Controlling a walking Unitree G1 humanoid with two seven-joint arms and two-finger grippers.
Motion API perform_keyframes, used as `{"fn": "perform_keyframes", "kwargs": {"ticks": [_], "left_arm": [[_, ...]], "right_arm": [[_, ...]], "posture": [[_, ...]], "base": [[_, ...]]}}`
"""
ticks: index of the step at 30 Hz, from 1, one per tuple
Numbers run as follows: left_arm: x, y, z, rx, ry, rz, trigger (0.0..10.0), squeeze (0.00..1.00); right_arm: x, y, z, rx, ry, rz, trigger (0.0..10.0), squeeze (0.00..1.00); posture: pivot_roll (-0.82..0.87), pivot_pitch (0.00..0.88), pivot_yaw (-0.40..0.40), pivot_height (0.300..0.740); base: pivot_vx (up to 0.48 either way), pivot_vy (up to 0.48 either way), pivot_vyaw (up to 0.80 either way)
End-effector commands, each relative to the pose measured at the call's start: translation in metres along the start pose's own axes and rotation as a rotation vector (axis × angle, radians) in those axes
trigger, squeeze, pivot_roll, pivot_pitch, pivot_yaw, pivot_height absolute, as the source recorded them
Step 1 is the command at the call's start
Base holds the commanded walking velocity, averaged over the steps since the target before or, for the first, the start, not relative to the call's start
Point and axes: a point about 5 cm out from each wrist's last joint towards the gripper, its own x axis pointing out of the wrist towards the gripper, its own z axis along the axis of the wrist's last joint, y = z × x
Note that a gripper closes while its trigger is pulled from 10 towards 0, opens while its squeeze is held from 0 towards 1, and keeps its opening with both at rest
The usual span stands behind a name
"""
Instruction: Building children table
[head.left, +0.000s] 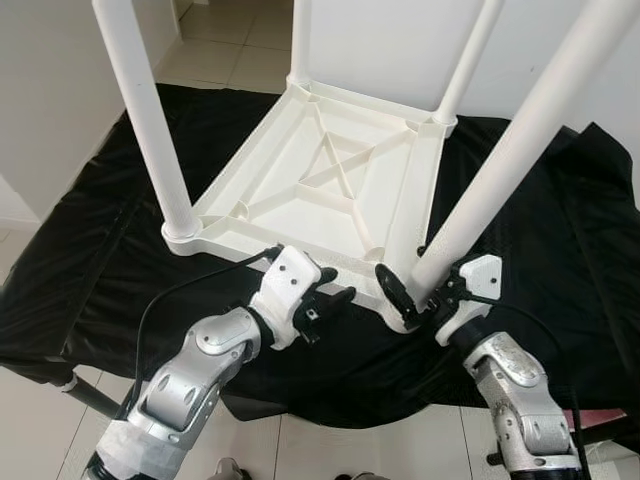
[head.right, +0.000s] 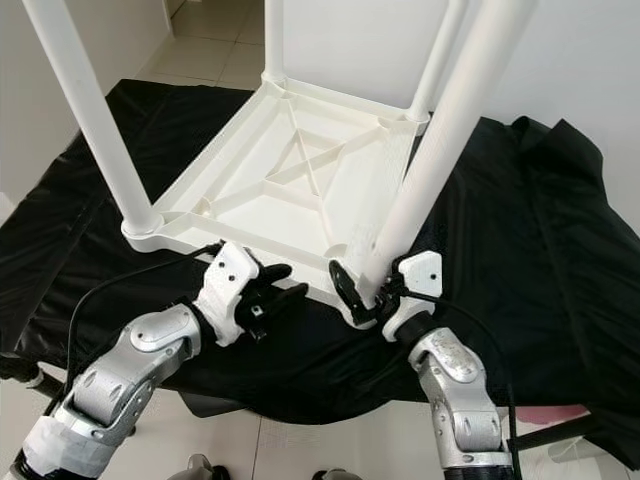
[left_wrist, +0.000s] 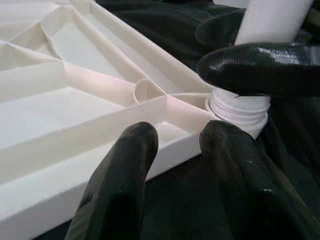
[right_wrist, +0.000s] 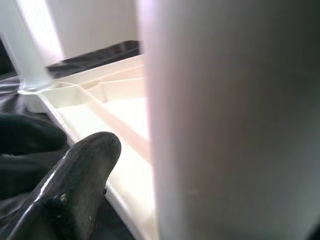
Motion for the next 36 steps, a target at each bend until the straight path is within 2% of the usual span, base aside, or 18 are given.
{"fn": "perform_keyframes", "kwargs": {"ticks": [1, 8, 14, 15, 17, 18, 30, 31, 32, 36], "left_arm": [[-0.002, -0.01, 0.002, 0.007, -0.001, -0.133, 10.0, 0.0], [-0.004, -0.012, 0.002, -0.006, 0.016, -0.159, 10.0, 0.0], [-0.004, -0.016, 0.001, -0.006, 0.024, -0.177, 10.0, 0.0], [-0.005, -0.017, 0.001, -0.007, 0.027, -0.179, 10.0, 0.0], [-0.005, -0.017, 0.0, -0.007, 0.03, -0.179, 10.0, 0.0], [-0.006, -0.016, 0.0, -0.006, 0.032, -0.176, 10.0, 0.0], [-0.007, -0.014, 0.0, -0.005, 0.042, -0.162, 10.0, 0.0], [-0.007, -0.013, 0.0, -0.005, 0.042, -0.161, 10.0, 0.0], [-0.007, -0.013, 0.0, -0.004, 0.042, -0.161, 10.0, 0.0], [-0.007, -0.012, -0.001, -0.001, 0.043, -0.157, 10.0, 0.0]], "right_arm": [[0.0, -0.003, -0.002, -0.001, 0.016, 0.044, 10.0, 0.0], [0.01, -0.01, -0.01, -0.04, 0.06, 0.161, 10.0, 0.0], [0.015, -0.017, -0.018, -0.06, 0.093, 0.2, 10.0, 0.0], [0.016, -0.018, -0.019, -0.069, 0.096, 0.214, 7.1, 0.0], [0.017, -0.019, -0.02, -0.074, 0.097, 0.222, 7.1, 0.0], [0.018, -0.022, -0.02, -0.076, 0.095, 0.226, 0.0, 0.0], [0.021, -0.033, -0.015, -0.089, 0.065, 0.241, 0.0, 0.0], [0.021, -0.033, -0.015, -0.083, 0.062, 0.235, 4.2, 0.0], [0.019, -0.033, -0.015, -0.074, 0.055, 0.224, 10.0, 0.0], [0.015, -0.031, -0.012, -0.019, 0.017, 0.171, 10.0, 0.0]], "posture": [[0.0, 0.097, -0.06, 0.74], [0.01, 0.095, -0.052, 0.74], [0.01, 0.093, -0.049, 0.74], [0.01, 0.094, -0.049, 0.74], [0.02, 0.093, -0.049, 0.74], [0.02, 0.092, -0.051, 0.74], [0.02, 0.086, -0.054, 0.74], [0.02, 0.084, -0.056, 0.74], [0.02, 0.085, -0.056, 0.74], [0.02, 0.085, -0.058, 0.74]], "base": [[0.0, 0.0, 0.0], [0.0, 0.0, 0.0], [0.0, 0.0, 0.0], [0.0, 0.0, 0.0], [0.0, 0.0, 0.0], [0.0, 0.0, 0.0], [0.0, 0.0, 0.0], [0.0, 0.0, 0.0], [0.0, 0.0, 0.0], [0.0, 0.0, 0.0]]}}
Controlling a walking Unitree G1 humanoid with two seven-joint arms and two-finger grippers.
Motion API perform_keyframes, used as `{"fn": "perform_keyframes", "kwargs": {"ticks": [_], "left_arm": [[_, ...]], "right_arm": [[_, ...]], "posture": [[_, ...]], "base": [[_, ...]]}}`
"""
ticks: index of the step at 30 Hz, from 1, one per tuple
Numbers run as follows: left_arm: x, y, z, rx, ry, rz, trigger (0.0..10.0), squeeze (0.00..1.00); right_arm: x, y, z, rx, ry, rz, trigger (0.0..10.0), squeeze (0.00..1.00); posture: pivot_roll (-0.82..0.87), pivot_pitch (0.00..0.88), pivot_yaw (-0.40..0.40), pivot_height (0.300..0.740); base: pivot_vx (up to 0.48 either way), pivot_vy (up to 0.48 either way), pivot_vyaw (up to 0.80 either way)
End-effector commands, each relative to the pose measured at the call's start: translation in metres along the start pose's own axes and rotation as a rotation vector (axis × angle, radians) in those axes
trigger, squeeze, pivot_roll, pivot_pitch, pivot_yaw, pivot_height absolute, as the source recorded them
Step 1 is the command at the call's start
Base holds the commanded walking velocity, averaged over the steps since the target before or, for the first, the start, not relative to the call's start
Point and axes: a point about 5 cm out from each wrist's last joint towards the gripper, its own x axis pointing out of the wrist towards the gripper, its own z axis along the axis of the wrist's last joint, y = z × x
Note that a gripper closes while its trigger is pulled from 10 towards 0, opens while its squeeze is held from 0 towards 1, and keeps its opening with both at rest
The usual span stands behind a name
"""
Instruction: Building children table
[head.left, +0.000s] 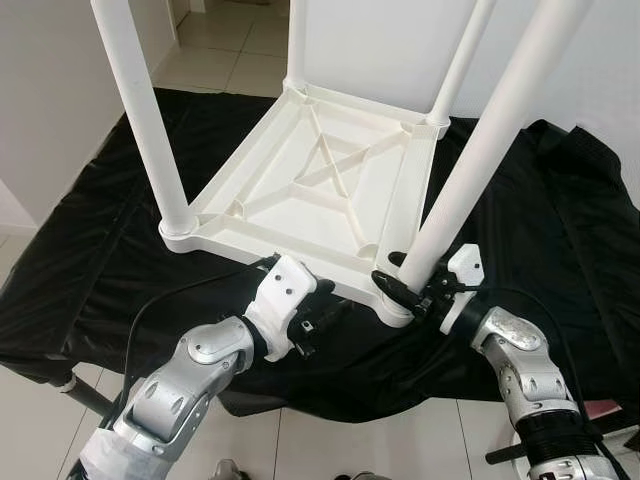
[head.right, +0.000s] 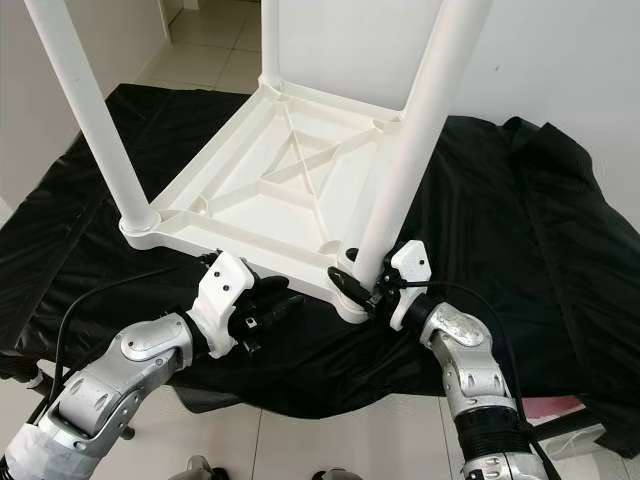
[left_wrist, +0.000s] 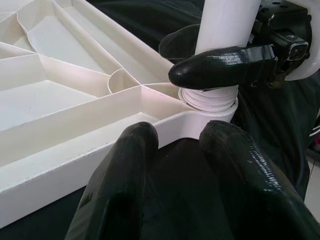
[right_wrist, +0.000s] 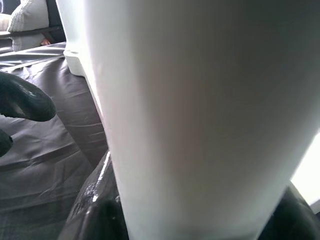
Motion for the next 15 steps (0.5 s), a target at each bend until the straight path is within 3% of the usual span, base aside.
{"fn": "perform_keyframes", "kwargs": {"ticks": [1, 15], "left_arm": [[0.001, -0.006, 0.0, 0.003, 0.006, -0.11, 10.0, 0.0], [0.004, -0.003, -0.001, 0.003, -0.002, -0.086, 10.0, 0.0]], "right_arm": [[-0.003, -0.002, 0.008, 0.04, -0.064, -0.062, 10.0, 0.0], [-0.008, 0.017, 0.011, 0.08, -0.145, -0.281, 10.0, 0.0]], "posture": [[0.02, 0.085, -0.057, 0.74], [0.01, 0.084, -0.066, 0.74]], "base": [[0.0, 0.0, 0.0], [0.0, 0.0, 0.0]]}}
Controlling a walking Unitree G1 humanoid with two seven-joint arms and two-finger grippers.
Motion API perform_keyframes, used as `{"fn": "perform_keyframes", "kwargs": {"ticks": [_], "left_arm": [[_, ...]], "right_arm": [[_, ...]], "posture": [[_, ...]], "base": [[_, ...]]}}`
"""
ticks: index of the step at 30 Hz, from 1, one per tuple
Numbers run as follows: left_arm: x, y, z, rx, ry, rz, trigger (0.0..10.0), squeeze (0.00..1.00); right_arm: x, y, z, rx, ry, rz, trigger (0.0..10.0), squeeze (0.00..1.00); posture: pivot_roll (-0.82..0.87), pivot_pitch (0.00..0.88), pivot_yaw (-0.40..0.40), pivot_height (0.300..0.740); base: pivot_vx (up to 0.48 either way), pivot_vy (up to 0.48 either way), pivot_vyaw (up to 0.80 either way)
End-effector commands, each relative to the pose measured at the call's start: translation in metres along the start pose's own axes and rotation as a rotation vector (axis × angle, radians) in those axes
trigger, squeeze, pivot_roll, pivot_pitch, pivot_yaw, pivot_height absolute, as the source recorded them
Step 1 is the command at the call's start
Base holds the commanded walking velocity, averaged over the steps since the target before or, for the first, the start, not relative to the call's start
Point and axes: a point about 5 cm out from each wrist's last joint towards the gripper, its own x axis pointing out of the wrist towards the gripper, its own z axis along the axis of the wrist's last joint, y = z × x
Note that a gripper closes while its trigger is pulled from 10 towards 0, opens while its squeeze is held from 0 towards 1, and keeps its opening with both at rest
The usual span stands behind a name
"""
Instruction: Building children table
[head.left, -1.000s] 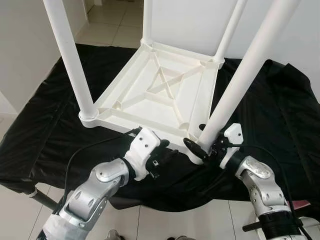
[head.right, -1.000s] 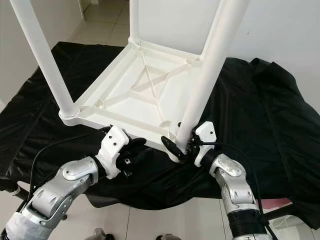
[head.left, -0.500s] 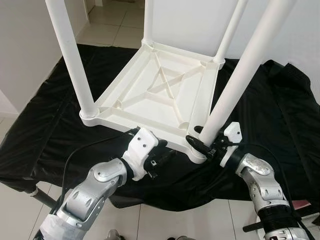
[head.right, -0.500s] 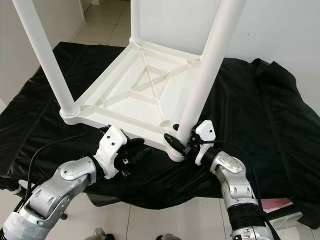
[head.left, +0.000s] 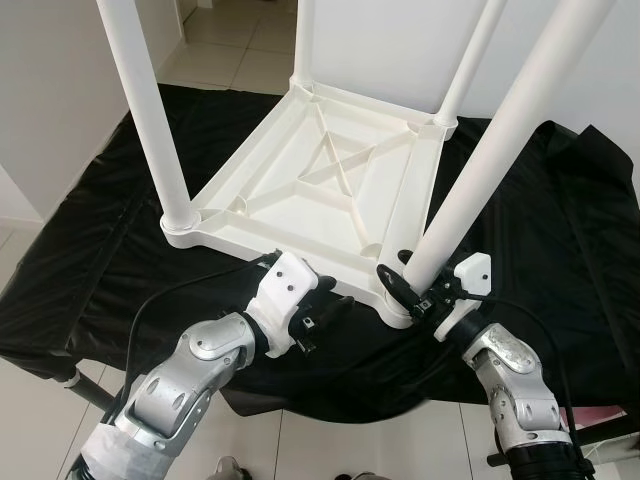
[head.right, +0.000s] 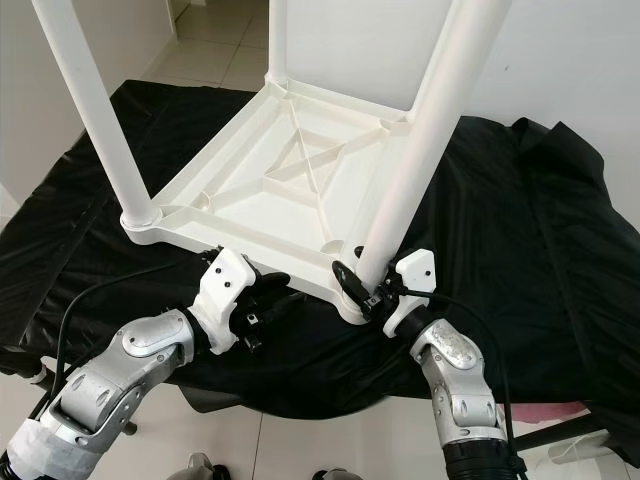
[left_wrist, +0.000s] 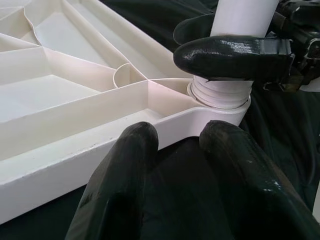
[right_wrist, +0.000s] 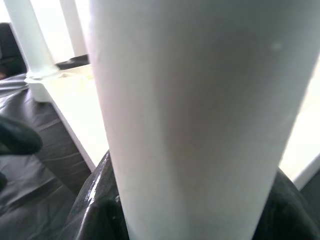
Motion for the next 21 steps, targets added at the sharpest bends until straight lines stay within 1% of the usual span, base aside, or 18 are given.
{"fn": "perform_keyframes", "kwargs": {"ticks": [1, 3, 4, 5, 7, 8, 11, 12, 13, 15, 20, 21], "left_arm": [[0.002, -0.006, -0.001, 0.0, -0.01, -0.081, 10.0, 0.0], [0.003, -0.006, -0.001, -0.01, -0.019, -0.067, 10.0, 0.0], [0.003, -0.006, -0.002, -0.013, -0.022, -0.064, 10.0, 0.0], [0.003, -0.006, -0.002, -0.013, -0.022, -0.064, 10.0, 0.0], [0.005, -0.006, -0.003, -0.018, -0.026, -0.055, 10.0, 0.0], [0.005, -0.006, -0.003, -0.018, -0.026, -0.055, 10.0, 0.0], [0.006, -0.006, -0.002, -0.024, -0.036, -0.043, 10.0, 0.0], [0.006, -0.006, -0.002, -0.024, -0.036, -0.043, 10.0, 0.0], [0.007, -0.006, -0.002, -0.026, -0.038, -0.04, 10.0, 0.0], [0.007, -0.007, -0.003, -0.027, -0.039, -0.038, 10.0, 0.0], [0.008, -0.007, -0.004, -0.026, -0.038, -0.041, 10.0, 0.0], [0.009, -0.006, -0.004, -0.021, -0.038, -0.039, 10.0, 0.0]], "right_arm": [[-0.003, -0.002, 0.008, 0.031, -0.053, -0.097, 10.0, 0.0], [-0.007, 0.005, 0.005, 0.068, -0.061, -0.201, 10.0, 0.0], [-0.008, 0.008, 0.004, 0.077, -0.06, -0.233, 10.0, 0.0], [-0.008, 0.008, 0.004, 0.077, -0.06, -0.233, 10.0, 0.0], [-0.011, 0.016, -0.001, 0.11, -0.051, -0.34, 10.0, 0.0], [-0.011, 0.016, -0.001, 0.11, -0.051, -0.34, 10.0, 0.0], [-0.016, 0.019, -0.007, 0.136, -0.034, -0.502, 10.0, 0.0], [-0.016, 0.019, -0.007, 0.136, -0.034, -0.502, 10.0, 0.0], [-0.018, 0.019, -0.008, 0.123, -0.028, -0.536, 10.0, 0.0], [-0.019, 0.022, -0.008, 0.123, -0.021, -0.563, 10.0, 0.0], [-0.019, 0.026, -0.007, 0.119, -0.019, -0.558, 10.0, 0.0], [-0.018, 0.028, -0.007, 0.123, -0.017, -0.534, 10.0, 0.0]], "posture": [[0.01, 0.082, -0.069, 0.74], [0.0, 0.079, -0.071, 0.74], [0.0, 0.079, -0.071, 0.74], [0.0, 0.079, -0.071, 0.74], [0.01, 0.074, -0.079, 0.74], [0.01, 0.074, -0.079, 0.74], [0.01, 0.076, -0.082, 0.74], [0.01, 0.076, -0.082, 0.74], [0.0, 0.076, -0.083, 0.74], [0.0, 0.078, -0.085, 0.74], [0.0, 0.076, -0.086, 0.74], [-0.01, 0.072, -0.083, 0.74]], "base": [[0.0, 0.0, 0.0], [0.0, 0.0, 0.0], [0.0, 0.0, 0.0], [0.0, 0.0, 0.0], [0.0, 0.0, 0.0], [0.0, 0.0, 0.0], [0.0, 0.0, 0.0], [0.0, 0.0, 0.0], [0.0, 0.0, 0.0], [0.0, 0.0, 0.0], [0.0, 0.0, 0.0], [0.0, 0.0, 0.0]]}}
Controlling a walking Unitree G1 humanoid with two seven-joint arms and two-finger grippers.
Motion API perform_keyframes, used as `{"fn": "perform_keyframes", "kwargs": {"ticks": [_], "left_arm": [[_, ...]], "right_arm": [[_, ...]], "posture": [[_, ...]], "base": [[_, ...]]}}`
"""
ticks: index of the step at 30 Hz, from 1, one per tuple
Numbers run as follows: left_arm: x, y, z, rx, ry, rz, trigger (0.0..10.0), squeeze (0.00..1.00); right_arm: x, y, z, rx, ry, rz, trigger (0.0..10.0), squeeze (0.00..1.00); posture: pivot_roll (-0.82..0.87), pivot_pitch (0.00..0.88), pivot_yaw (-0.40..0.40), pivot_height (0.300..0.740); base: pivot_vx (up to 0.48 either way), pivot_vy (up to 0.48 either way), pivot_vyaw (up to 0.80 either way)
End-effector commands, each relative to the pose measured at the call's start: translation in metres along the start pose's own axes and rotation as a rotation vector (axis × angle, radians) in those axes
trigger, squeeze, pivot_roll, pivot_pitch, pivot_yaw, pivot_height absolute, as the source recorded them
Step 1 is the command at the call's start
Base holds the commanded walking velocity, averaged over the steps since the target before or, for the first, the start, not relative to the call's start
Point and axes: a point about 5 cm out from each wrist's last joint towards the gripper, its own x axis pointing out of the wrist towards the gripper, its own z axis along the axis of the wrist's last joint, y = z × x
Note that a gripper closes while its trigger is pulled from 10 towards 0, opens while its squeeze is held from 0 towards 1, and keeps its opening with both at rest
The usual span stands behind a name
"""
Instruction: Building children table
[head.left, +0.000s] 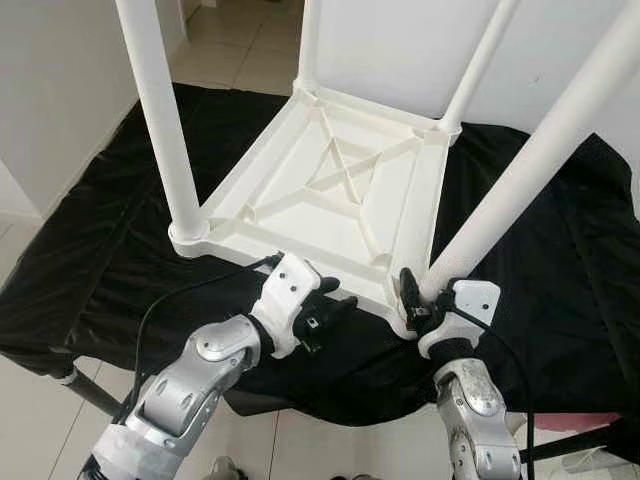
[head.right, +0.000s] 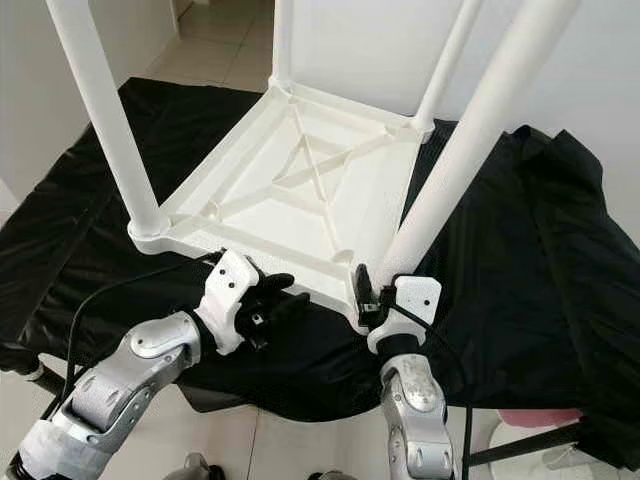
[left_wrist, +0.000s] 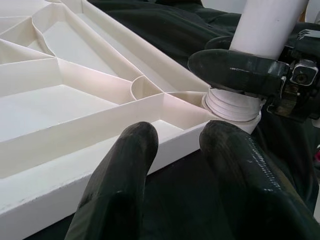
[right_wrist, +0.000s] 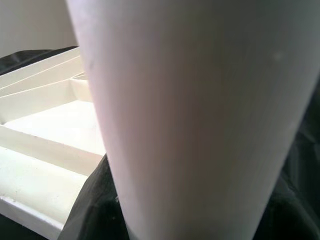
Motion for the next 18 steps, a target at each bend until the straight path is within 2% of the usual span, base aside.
{"fn": "perform_keyframes", "kwargs": {"ticks": [1, 4, 5, 13, 17, 18], "left_arm": [[0.002, -0.003, -0.003, 0.004, 0.006, -0.039, 10.0, 0.0], [0.004, -0.002, -0.003, 0.011, 0.003, -0.036, 10.0, 0.0], [0.005, -0.002, -0.002, 0.014, 0.0, -0.033, 10.0, 0.0], [0.005, -0.002, -0.002, 0.02, -0.006, -0.025, 10.0, 0.0], [0.006, 0.0, -0.002, 0.033, -0.005, -0.024, 10.0, 0.0], [0.006, 0.002, -0.001, 0.039, -0.004, -0.026, 10.0, 0.0]], "right_arm": [[-0.003, 0.002, -0.001, 0.064, 0.005, -0.022, 10.0, 0.0], [-0.003, 0.001, 0.0, 0.068, 0.007, -0.003, 10.0, 0.02], [-0.002, -0.002, 0.002, 0.07, 0.002, 0.012, 10.0, 1.0], [-0.003, -0.008, 0.006, 0.041, -0.007, 0.103, 10.0, 1.0], [0.001, -0.016, 0.008, 0.002, -0.001, 0.2, 10.0, 1.0], [0.003, -0.019, 0.009, -0.005, 0.008, 0.255, 10.0, 0.5]], "posture": [[-0.01, 0.072, -0.083, 0.74], [-0.01, 0.07, -0.088, 0.74], [-0.01, 0.066, -0.091, 0.74], [-0.01, 0.065, -0.095, 0.74], [-0.01, 0.06, -0.087, 0.74], [-0.01, 0.057, -0.083, 0.74]], "base": [[0.0, 0.0, 0.0], [0.0, 0.0, 0.0], [0.0, 0.0, 0.0], [0.0, 0.0, 0.0], [0.0, 0.0, 0.0], [0.0, 0.0, 0.0]]}}
